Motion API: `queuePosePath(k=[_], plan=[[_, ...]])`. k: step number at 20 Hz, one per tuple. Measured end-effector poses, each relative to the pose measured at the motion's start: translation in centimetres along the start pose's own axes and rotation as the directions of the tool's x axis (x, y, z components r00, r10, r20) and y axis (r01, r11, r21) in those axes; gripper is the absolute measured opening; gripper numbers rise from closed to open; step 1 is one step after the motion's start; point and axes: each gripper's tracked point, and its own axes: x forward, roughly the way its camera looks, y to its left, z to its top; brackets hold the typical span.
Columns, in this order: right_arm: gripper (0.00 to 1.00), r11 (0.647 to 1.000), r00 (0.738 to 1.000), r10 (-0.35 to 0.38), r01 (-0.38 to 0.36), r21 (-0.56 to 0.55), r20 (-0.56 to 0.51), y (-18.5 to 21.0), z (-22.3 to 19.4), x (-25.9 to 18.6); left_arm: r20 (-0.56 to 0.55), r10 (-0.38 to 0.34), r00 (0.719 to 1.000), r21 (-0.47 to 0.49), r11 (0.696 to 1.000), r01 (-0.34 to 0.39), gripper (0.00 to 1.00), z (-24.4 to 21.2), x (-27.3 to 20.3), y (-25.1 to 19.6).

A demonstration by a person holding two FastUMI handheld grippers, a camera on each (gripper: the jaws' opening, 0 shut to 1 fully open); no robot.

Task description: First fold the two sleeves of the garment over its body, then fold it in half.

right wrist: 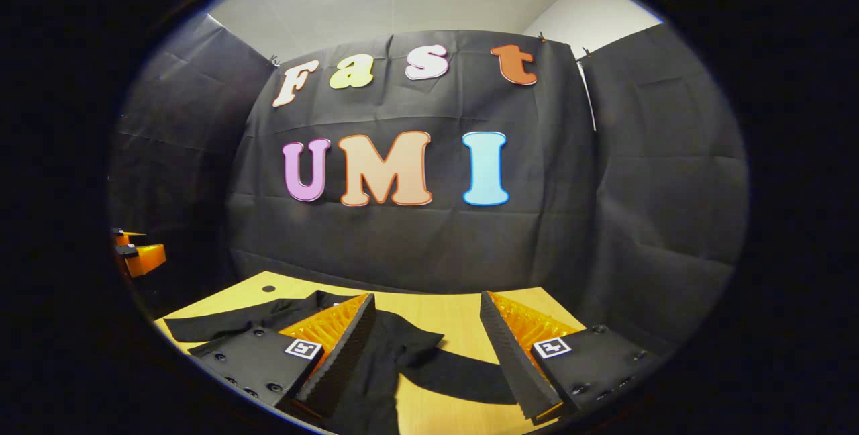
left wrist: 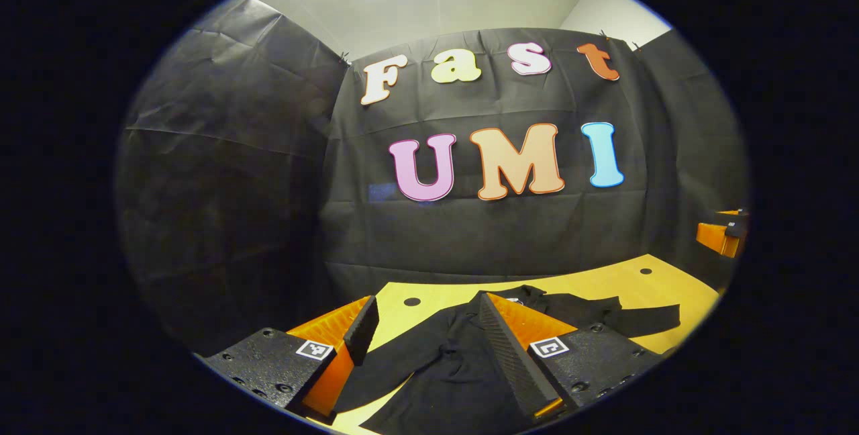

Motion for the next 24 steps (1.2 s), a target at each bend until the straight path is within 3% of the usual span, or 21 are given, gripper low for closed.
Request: queuePosePath(k=[8, 12, 17, 24], plan=[[1.0, 0.995, 0.988, -0.062, 0.072, 0.07, -0.138, -6.0, -5.9, 4.0, 0.014, 0.087, 0.996, 0.047, 0.995, -0.088, 0.92, 0.7, -0.3, 1.7], [0.98, 0.996, 0.971, -0.04, 0.058, 0.071, -0.236, -7.3, -10.8, 6.2, 0.001, 0.095, 0.995, 0.035, 0.995, -0.095, 0.92, 0.4, -0.5, 1.3], [0.99, 0.99, 0.927, -0.044, 0.092, 0.11, -0.372, -9.2, -17.0, 8.2, -0.013, 0.121, 0.993, 0.032, 0.992, -0.121, 0.92, 0.0, -0.9, 1.8], [0.98, 0.982, 0.826, -0.048, 0.142, 0.125, -0.561, -11.1, -25.0, 9.4, -0.048, 0.156, 0.987, 0.039, 0.987, -0.154, 0.92, -0.9, -1.4, 2.7]])
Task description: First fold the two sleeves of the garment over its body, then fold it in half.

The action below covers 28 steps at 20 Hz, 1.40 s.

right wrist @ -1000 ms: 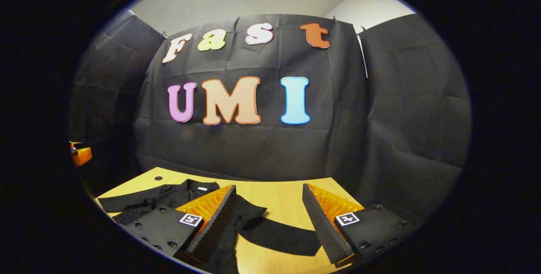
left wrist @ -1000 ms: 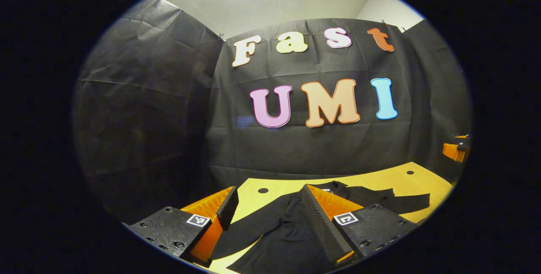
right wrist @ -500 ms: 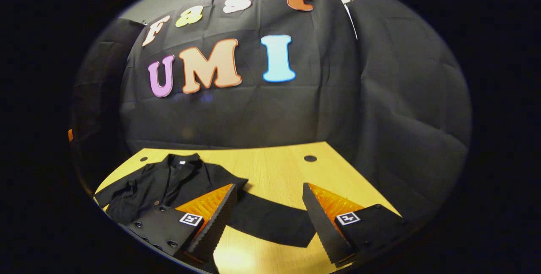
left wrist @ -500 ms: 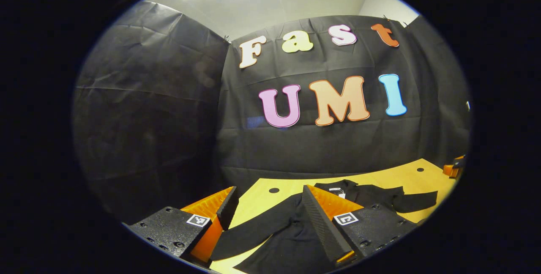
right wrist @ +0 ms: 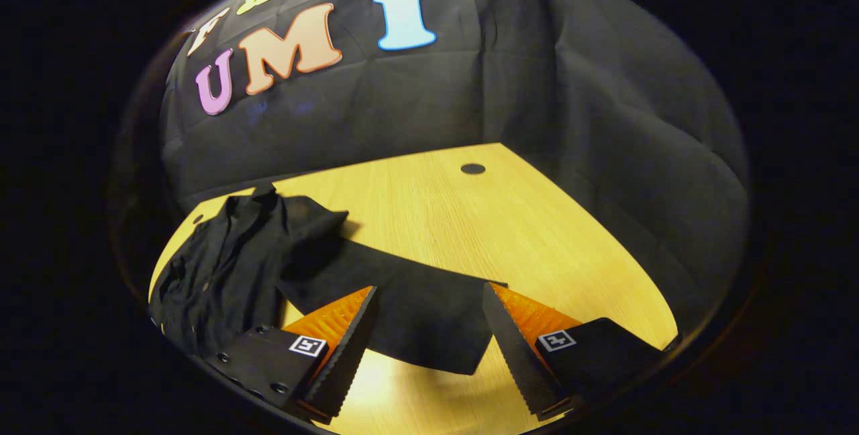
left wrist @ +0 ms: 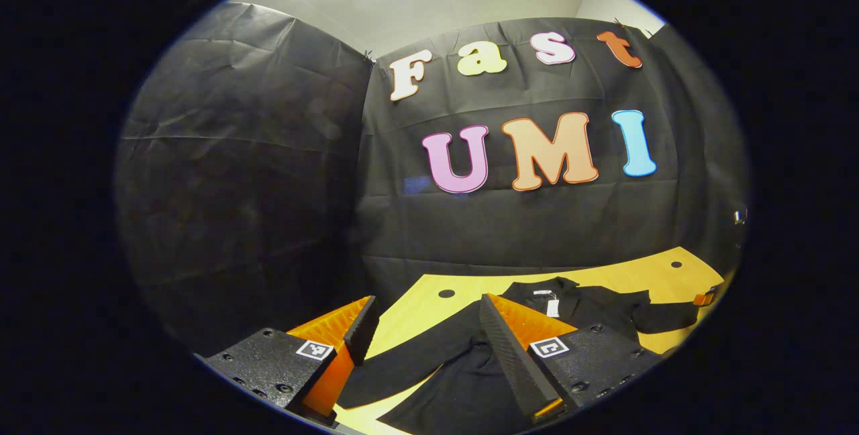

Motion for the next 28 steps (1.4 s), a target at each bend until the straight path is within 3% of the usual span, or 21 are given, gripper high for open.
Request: queuePosePath(k=[9, 10, 22, 27, 28], plan=[[0.96, 0.999, 0.991, -0.049, 0.049, -0.009, -0.126, -0.9, -4.2, 2.1, -0.051, 0.008, 0.999, -0.034, 0.999, -0.01, 0.93, -1.9, -0.2, 0.3], [0.99, 0.998, 0.988, -0.054, 0.051, -0.026, -0.144, -1.0, -5.0, 2.1, -0.061, 0.004, 0.998, -0.041, 0.999, -0.007, 0.93, -2.2, -0.1, 0.2], [0.98, 0.999, 0.995, -0.043, 0.04, -0.036, -0.093, -0.8, -5.0, 2.2, -0.104, -0.026, 0.994, -0.075, 0.997, 0.018, 0.93, -3.9, 0.1, -0.8], [0.31, 0.999, 0.994, -0.016, 0.02, 0.029, -0.109, 0.5, -5.1, 2.1, -0.115, -0.066, 0.991, -0.071, 0.996, 0.058, 0.9, -4.5, 0.0, -1.9], [0.3, 0.999, 0.991, -0.017, 0.023, 0.047, -0.131, 0.6, -5.4, 2.1, -0.115, -0.074, 0.991, -0.073, 0.995, 0.066, 0.93, -4.5, 0.0, -2.0]])
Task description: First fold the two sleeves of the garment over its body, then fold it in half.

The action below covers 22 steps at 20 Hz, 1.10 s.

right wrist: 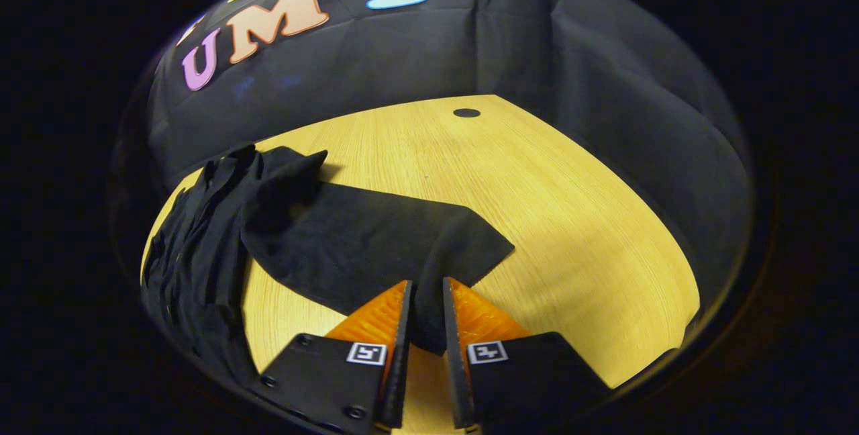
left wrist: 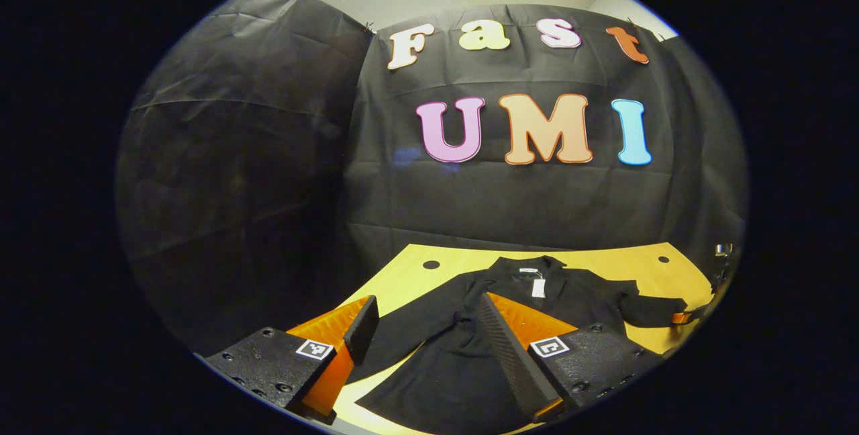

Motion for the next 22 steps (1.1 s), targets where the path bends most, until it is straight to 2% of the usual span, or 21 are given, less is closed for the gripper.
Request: queuePosePath(k=[1, 4, 6, 9, 14, 17, 19, 22], plan=[[0.17, 1.0, 1.0, 0.01, -0.009, 0.018, -0.011, 0.1, 0.1, -0.1, 0.0, -0.014, 1.0, -0.003, 1.0, 0.014, 0.93, 0.0, 0.0, -0.3], [0.17, 0.998, 0.998, 0.056, -0.055, 0.031, -0.033, 0.2, -0.1, -0.3, 0.003, -0.026, 1.0, -0.002, 1.0, 0.026, 0.9, -0.1, 0.1, -0.5], [0.11, 0.995, 0.995, 0.088, -0.085, 0.057, -0.044, 0.2, -0.3, -0.5, 0.003, -0.028, 1.0, -0.001, 1.0, 0.028, 0.93, -0.1, 0.1, -0.5], [0.03, 0.992, 0.995, 0.087, -0.081, 0.099, -0.058, 0.2, -0.3, -0.4, 0.011, -0.037, 0.999, 0.0, 0.999, 0.037, 0.9, 0.1, 0.1, -0.6], [0.03, 0.999, 0.996, 0.041, -0.039, 0.032, -0.074, 0.2, -0.2, -0.5, 0.013, -0.057, 0.998, 0.007, 0.998, 0.057, 0.93, 0.1, 0.1, -0.8], [0.02, 0.998, 0.998, 0.044, -0.042, 0.048, -0.049, 0.3, 0.7, -1.1, 0.008, -0.056, 0.998, 0.017, 0.998, 0.056, 0.9, 0.0, -0.1, -0.2], [0.02, 0.997, 0.999, 0.044, -0.044, 0.069, 0.004, 0.8, 2.9, -2.3, 0.008, -0.06, 0.998, 0.018, 0.998, 0.06, 0.93, -0.1, -0.5, 0.2], [0.02, 0.994, 0.994, 0.053, -0.062, 0.092, 0.098, 2.8, 7.5, -3.2, 0.007, -0.072, 0.997, 0.012, 0.997, 0.072, 0.9, -0.6, -1.0, 0.8]])
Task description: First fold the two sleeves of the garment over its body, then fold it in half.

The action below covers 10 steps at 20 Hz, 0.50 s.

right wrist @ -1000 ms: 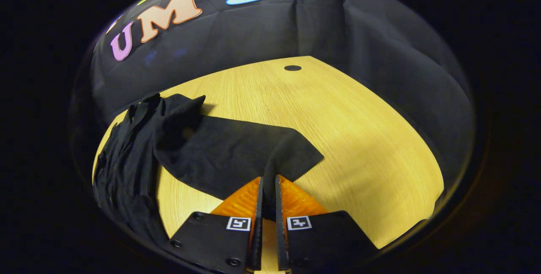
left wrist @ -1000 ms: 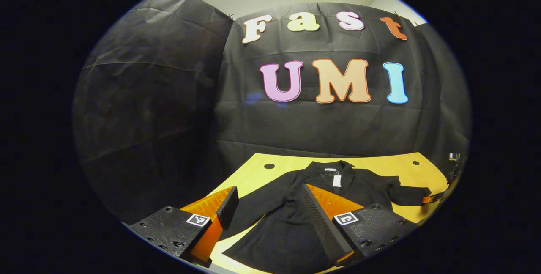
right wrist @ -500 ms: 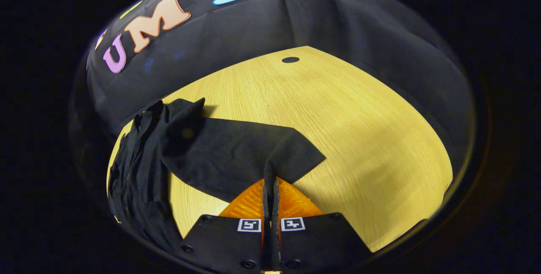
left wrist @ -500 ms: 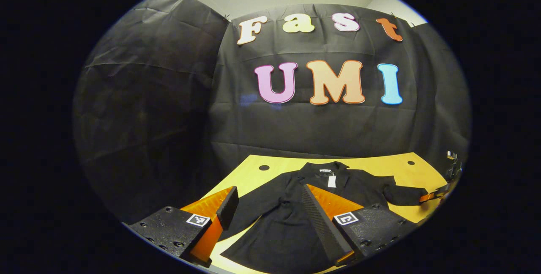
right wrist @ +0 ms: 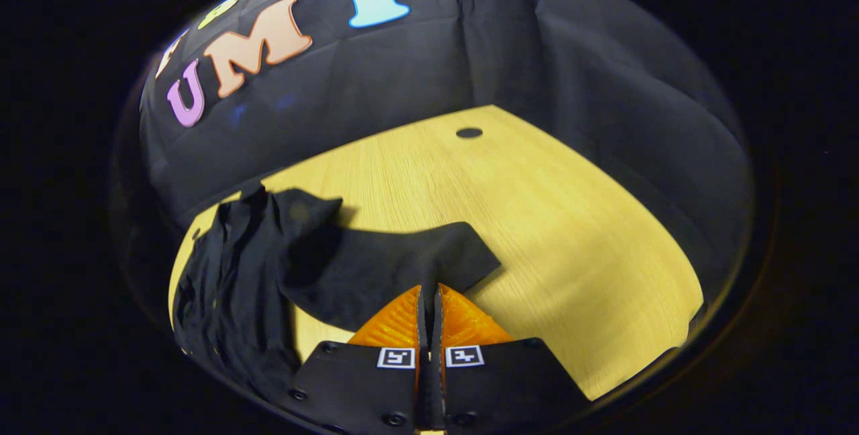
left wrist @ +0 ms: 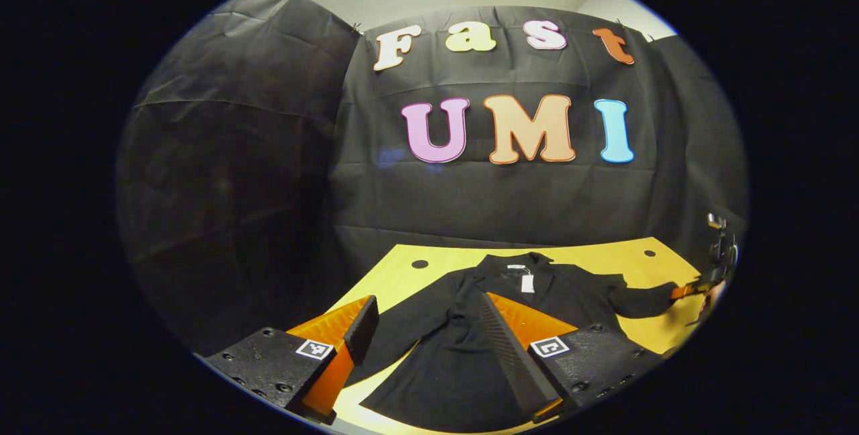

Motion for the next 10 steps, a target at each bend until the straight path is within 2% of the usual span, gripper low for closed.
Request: queuePosePath(k=[5, 10], plan=[[0.02, 0.997, 0.989, 0.079, -0.077, -0.021, 0.127, 5.8, 6.7, -2.1, -0.032, 0.006, 0.999, -0.032, 0.999, -0.007, 0.93, -1.5, -0.2, 1.3], [0.02, 0.975, 0.952, 0.221, -0.208, -0.082, 0.213, 16.3, 11.2, -3.9, -0.051, 0.012, 0.999, -0.05, 0.999, -0.014, 0.9, -2.4, 0.0, 2.6]])
